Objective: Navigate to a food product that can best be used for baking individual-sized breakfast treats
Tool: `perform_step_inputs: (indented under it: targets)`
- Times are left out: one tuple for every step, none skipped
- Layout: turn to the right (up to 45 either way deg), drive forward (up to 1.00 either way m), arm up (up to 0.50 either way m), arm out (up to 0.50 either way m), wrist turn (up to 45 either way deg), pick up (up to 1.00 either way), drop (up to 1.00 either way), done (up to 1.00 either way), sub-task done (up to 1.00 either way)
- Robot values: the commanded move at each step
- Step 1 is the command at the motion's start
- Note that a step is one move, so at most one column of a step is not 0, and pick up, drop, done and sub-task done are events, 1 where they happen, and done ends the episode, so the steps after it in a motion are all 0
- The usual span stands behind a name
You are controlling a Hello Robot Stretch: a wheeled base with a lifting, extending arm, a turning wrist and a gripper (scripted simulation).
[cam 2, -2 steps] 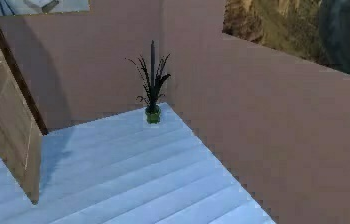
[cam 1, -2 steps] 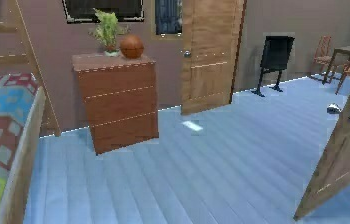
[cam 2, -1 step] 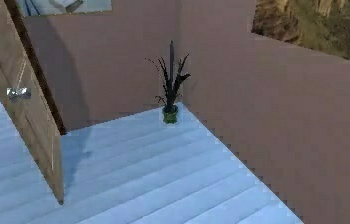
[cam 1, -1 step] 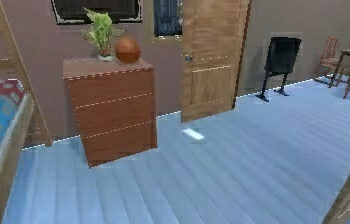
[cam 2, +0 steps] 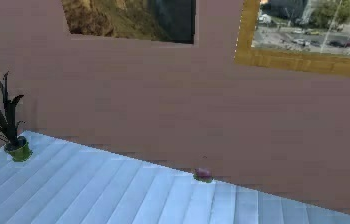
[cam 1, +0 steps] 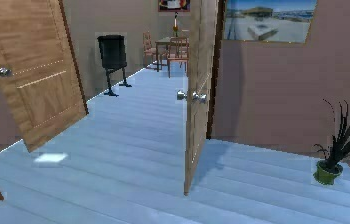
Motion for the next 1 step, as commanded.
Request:
perform_step_inputs:
  targets:
    - [18.0,0.0,0.0,0.0,0.0,0.0,0.0,0.0,0.0]
